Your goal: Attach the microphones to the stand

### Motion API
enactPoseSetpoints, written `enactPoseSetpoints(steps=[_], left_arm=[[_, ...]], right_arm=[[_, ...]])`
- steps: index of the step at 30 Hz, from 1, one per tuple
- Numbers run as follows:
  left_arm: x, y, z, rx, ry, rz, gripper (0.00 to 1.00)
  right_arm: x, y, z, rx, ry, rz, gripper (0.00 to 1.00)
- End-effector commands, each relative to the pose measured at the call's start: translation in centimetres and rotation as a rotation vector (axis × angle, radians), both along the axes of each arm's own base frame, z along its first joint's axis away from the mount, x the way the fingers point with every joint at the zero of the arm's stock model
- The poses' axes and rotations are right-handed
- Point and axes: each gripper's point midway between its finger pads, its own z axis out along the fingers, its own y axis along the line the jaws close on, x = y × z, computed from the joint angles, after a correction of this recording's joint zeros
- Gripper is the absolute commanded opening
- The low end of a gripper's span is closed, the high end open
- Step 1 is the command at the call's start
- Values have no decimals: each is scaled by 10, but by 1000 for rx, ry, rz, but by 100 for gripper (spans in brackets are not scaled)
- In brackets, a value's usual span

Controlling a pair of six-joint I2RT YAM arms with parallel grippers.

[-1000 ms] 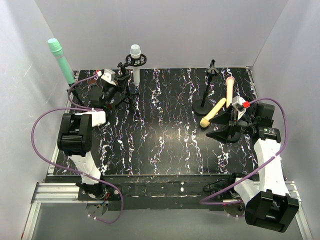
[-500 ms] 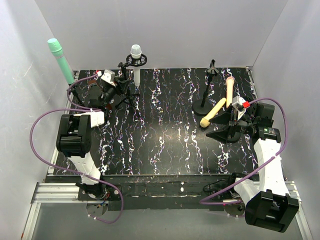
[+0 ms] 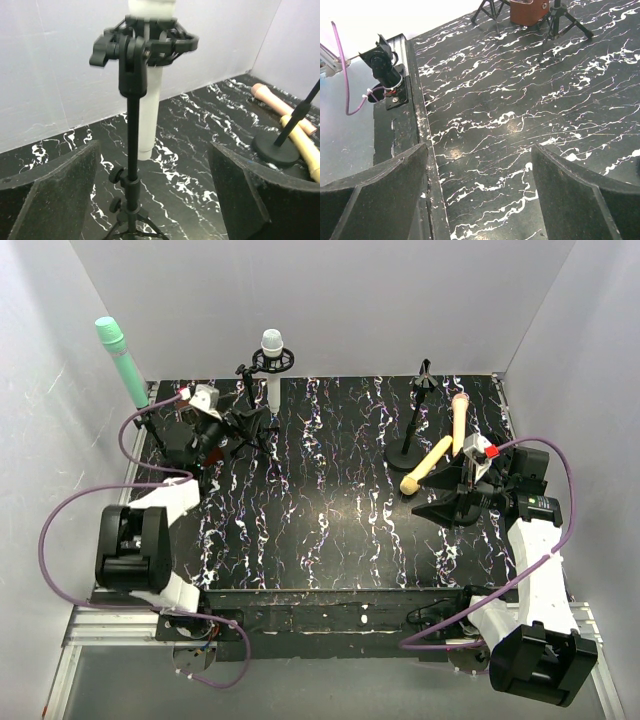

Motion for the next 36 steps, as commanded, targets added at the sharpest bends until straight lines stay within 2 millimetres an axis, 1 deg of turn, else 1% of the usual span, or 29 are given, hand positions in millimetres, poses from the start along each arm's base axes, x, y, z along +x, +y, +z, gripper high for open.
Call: enactPoseSetpoints(steps=[1, 2, 3, 8, 10, 11, 12, 13, 14, 17, 18, 19, 23, 25, 28, 30, 31, 36], left_arm=[[-26, 13, 29, -25, 1, 66, 92], [-33, 15, 34, -33, 9, 77, 97], [-40, 15, 34, -36, 30, 78, 98], [-81, 16, 42, -48, 102, 73, 98], [-101, 16, 46, -43, 113, 66, 98], [-115, 16, 49, -43, 122, 66, 98], [-124, 16, 52, -39, 123, 65, 98], [-132, 17, 50, -33, 145, 67, 98], [-141, 17, 53, -34, 152, 68, 98], [-162, 10, 44, 2, 229, 27, 98], [-168, 7, 36, -1, 272, 8, 98], [-173, 4, 31, -6, 294, -5, 98], [-187, -5, 10, -26, 363, -52, 98], [-191, -7, 1, -21, 374, -60, 98], [-189, -3, -1, -3, 379, -20, 98], [-188, -3, -6, 1, 400, -10, 98], [-189, -5, -8, 6, 414, -14, 98], [-192, -12, -15, 18, 453, -38, 98]], right_arm=[[-1, -1, 6, -28, -60, -9, 90], [-1, -2, 5, -34, -63, -14, 90], [-1, -2, 4, -42, -69, -17, 90], [0, -6, 2, -67, -95, -40, 90], [-1, -7, 3, -81, -101, -50, 90], [-1, -8, 3, -100, -111, -62, 90], [-2, -9, 3, -120, -116, -75, 90], [-4, -10, 5, -135, -116, -84, 90], [-5, -11, 6, -152, -116, -95, 90], [-8, -15, 8, -200, -106, -127, 91], [-8, -17, 10, -216, -100, -143, 91], [-6, -20, 12, -238, -93, -163, 91], [-2, -30, 20, -309, -79, -233, 92], [5, -36, 23, -329, -65, -279, 93], [25, -48, 30, -332, -40, -407, 98], [38, -60, 30, -347, 4, -508, 98], [42, -64, 32, -356, 16, -532, 98], [62, -79, 27, -386, 111, -614, 98]])
